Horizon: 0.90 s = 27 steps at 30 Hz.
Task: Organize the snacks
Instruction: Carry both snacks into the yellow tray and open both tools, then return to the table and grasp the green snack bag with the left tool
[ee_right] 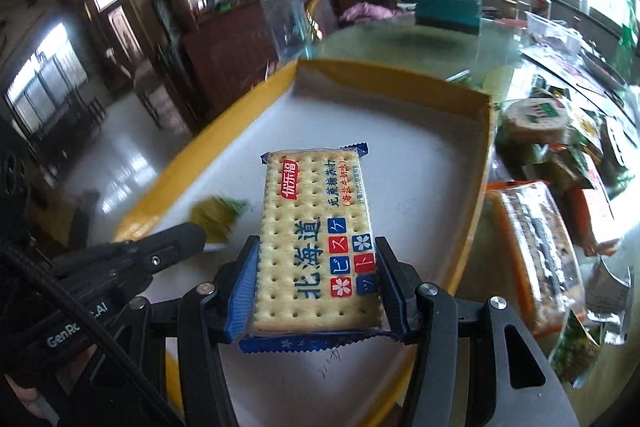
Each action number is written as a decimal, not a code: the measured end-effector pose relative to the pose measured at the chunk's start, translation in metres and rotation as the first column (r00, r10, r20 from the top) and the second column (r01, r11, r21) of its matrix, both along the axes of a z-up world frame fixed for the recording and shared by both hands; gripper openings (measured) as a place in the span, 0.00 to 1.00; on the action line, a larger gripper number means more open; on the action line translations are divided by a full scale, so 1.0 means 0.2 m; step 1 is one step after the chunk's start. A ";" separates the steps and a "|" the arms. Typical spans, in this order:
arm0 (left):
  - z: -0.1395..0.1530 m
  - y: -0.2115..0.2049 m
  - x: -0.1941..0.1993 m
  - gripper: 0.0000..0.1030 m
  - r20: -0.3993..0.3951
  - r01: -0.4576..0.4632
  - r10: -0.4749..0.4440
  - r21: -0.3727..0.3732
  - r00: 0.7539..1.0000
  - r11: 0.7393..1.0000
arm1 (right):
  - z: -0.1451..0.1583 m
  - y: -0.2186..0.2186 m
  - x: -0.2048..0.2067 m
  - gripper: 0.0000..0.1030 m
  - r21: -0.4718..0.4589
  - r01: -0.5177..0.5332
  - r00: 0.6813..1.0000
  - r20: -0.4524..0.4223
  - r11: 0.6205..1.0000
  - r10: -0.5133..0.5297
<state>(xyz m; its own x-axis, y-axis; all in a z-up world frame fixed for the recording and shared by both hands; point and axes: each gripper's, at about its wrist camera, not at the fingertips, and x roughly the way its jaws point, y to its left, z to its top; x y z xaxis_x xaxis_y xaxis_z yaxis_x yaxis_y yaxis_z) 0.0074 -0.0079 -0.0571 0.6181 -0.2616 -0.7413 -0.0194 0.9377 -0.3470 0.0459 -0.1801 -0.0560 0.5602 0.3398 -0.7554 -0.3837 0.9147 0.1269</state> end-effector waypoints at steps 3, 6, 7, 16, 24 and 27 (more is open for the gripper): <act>-0.01 0.03 0.03 0.00 -0.013 -0.005 0.005 -0.013 1.000 1.000 | -0.04 0.02 0.00 0.55 -0.027 -0.010 1.000 -0.024 1.000 0.010; 0.00 0.02 0.02 0.01 -0.020 -0.006 0.006 -0.022 1.000 1.000 | -0.02 0.02 -0.01 0.57 -0.005 -0.042 0.999 -0.005 0.999 0.042; 0.01 0.01 0.02 0.01 -0.020 -0.004 0.003 -0.026 1.000 1.000 | -0.01 0.02 -0.02 0.58 -0.002 -0.052 0.999 0.014 0.999 0.052; 0.21 -0.32 -0.06 0.70 0.096 0.108 -0.109 0.010 0.989 0.994 | 0.17 -0.51 -0.13 0.67 0.185 0.027 0.996 0.083 0.982 -0.043; 0.21 -0.99 -0.07 0.76 0.067 0.386 -0.396 0.125 0.916 0.914 | 0.11 -1.20 -0.18 0.76 0.120 0.244 0.965 0.068 0.962 -0.253; 0.14 -1.17 -0.03 0.76 0.000 0.438 -0.444 0.157 0.896 0.885 | 0.03 -1.38 -0.16 0.76 0.098 0.316 0.948 0.020 0.944 -0.319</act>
